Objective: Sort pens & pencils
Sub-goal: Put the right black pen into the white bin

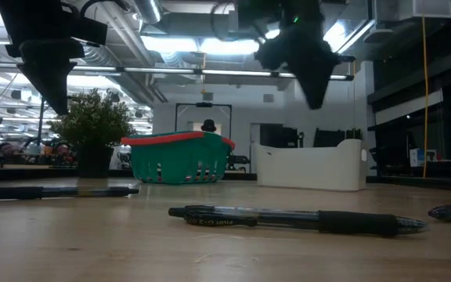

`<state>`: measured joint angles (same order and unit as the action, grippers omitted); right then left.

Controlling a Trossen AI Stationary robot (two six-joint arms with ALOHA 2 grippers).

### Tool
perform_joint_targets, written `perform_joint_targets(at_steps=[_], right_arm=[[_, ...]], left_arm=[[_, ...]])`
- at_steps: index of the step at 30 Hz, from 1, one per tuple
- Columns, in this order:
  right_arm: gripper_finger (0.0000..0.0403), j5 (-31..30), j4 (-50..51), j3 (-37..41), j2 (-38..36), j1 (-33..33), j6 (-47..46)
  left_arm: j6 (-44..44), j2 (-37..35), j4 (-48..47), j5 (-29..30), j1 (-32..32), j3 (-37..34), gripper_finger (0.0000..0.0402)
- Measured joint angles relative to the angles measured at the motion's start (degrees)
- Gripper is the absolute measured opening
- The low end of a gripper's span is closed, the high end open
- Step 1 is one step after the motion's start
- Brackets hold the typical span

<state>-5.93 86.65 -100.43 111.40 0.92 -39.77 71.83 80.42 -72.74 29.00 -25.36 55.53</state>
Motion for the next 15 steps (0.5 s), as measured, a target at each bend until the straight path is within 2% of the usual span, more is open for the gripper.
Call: perform_joint_targets(at_steps=[7,11,15], right_arm=[[0.0082,0.94,-1.39,2.74,0.02,-17.88,-0.81],[0.0082,-3.02,-2.18,6.53,0.02,-27.22,0.81],[0.0083,-5.04,-4.99,12.33,0.02,-32.85,4.0]], left_arm=[[0.0,0.0,-0.03,0.01,-0.07,0.0,0.0043],[0.0,0.0,-0.01,0.01,-0.06,0.0,0.0043],[0.07,0.0,0.12,-0.09,-0.07,0.0,0.0043]])
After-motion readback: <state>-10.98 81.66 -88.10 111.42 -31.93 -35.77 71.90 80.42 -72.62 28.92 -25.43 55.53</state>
